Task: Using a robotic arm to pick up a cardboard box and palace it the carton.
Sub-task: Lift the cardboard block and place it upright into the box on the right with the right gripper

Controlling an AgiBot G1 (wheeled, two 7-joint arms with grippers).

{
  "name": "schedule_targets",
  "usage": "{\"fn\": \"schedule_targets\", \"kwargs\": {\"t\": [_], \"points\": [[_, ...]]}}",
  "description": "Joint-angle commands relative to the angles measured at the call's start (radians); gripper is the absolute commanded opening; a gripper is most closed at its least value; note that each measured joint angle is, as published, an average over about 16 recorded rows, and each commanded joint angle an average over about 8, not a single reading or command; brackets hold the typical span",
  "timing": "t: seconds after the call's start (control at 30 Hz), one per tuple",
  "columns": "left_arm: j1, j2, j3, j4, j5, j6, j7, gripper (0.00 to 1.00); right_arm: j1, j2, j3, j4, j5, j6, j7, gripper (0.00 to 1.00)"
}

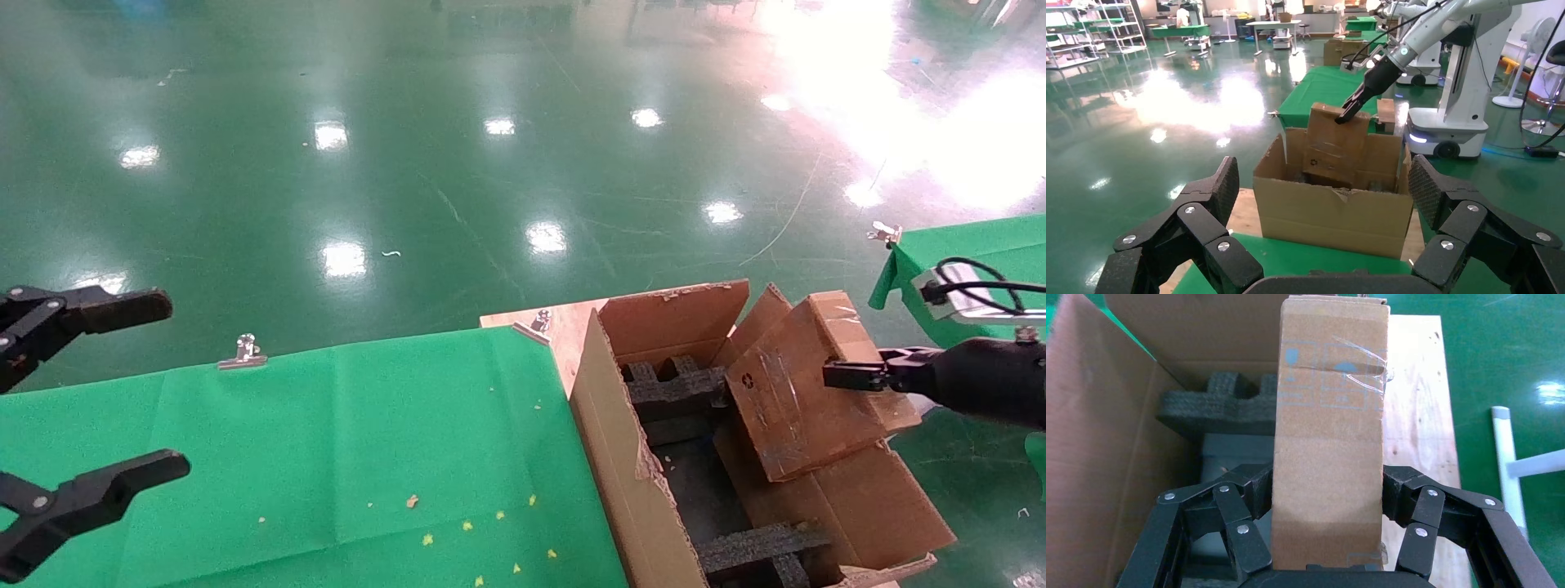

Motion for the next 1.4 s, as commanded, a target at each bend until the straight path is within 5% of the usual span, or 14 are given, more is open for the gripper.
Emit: {"fn": "schedule_targets", "kwargs": {"t": [0.03, 0.47, 0.8, 1.4], "points": [[0.000, 0.000, 0.000, 0.000, 0.000, 0.000, 0.000, 1.00, 0.000, -0.008, -0.011, 0.021, -0.042, 0.035, 0.048, 0.00], [0.000, 0.000, 0.000, 0.000, 0.000, 0.000, 0.000, 1.00, 0.010, -0.055, -0.074, 0.099, -0.283, 0.081, 0.290, 0.00], [0.000, 0.000, 0.000, 0.000, 0.000, 0.000, 0.000, 1.00, -0.001, -0.096, -0.106, 0.094, -0.364, 0.121, 0.408, 0.00], [0.000, 0.000, 0.000, 0.000, 0.000, 0.000, 0.000, 1.00, 0.118, -0.088, -0.101, 0.103, -0.542, -0.112, 0.560, 0.00]]}}
